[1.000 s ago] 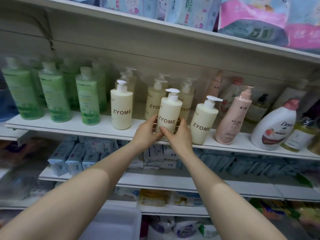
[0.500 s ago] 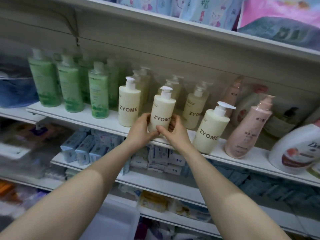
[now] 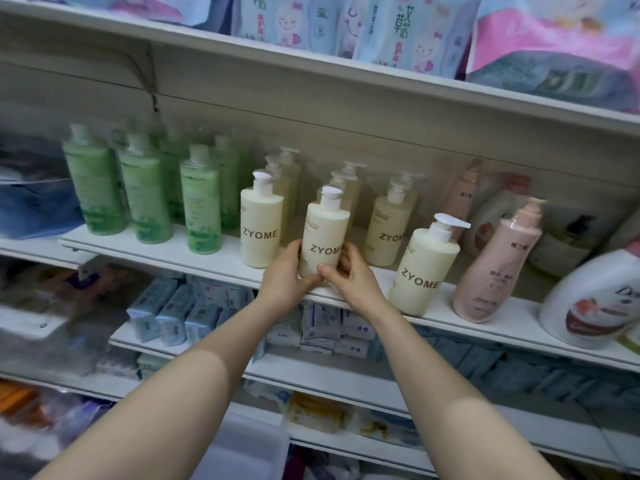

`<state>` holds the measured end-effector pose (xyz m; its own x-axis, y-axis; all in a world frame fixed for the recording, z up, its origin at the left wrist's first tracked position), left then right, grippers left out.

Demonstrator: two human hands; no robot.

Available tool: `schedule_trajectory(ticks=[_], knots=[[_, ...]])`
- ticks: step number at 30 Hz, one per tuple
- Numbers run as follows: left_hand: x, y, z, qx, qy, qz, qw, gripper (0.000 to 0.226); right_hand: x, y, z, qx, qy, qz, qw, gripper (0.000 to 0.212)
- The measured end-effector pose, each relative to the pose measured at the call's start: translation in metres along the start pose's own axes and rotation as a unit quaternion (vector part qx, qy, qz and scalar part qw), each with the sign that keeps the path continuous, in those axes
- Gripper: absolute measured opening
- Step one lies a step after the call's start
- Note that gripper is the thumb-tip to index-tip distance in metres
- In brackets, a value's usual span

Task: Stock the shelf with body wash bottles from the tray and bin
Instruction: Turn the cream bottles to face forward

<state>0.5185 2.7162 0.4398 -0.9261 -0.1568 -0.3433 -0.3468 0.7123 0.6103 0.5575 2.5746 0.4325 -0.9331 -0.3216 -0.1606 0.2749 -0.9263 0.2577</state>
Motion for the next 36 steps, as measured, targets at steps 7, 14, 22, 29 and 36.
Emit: schedule_trajectory(ticks=[7, 14, 22, 29, 36], knots=[[-0.002, 0.002, -0.001, -0.009, -0.007, -0.021, 1.0, 0.059, 0.002, -0.003, 0.007, 0.033, -0.026, -0.003, 0.999, 0.071], [-0.004, -0.001, 0.002, -0.04, -0.018, -0.033, 0.998, 0.059, 0.004, -0.005, 0.007, 0.06, -0.032, -0.013, 0.998, 0.069], [-0.004, 0.018, -0.031, 0.14, -0.035, 0.048, 0.988, 0.049, 0.009, 0.016, 0.045, 0.017, -0.022, -0.113, 0.993, 0.064], [-0.048, 0.022, -0.041, 0.222, 0.102, 0.066, 0.967, 0.091, -0.02, 0.025, 0.05, 0.001, -0.06, -0.111, 0.992, 0.063], [-0.061, 0.015, -0.041, 0.28, 0.142, 0.086, 0.945, 0.066, -0.035, 0.016, 0.028, -0.042, -0.09, -0.109, 0.989, 0.114]])
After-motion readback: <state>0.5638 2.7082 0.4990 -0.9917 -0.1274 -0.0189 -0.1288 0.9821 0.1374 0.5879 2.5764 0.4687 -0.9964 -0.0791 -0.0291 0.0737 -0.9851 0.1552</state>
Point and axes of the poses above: each hand's wrist, its own x-axis away from the middle knuckle, its own y-axis out of the back of the hand, z = x × y, the point moved 7 cm from there along -x, towards the middle knuckle, and after that the axes turned 8 degrees about -x, right-handed, at the moved point
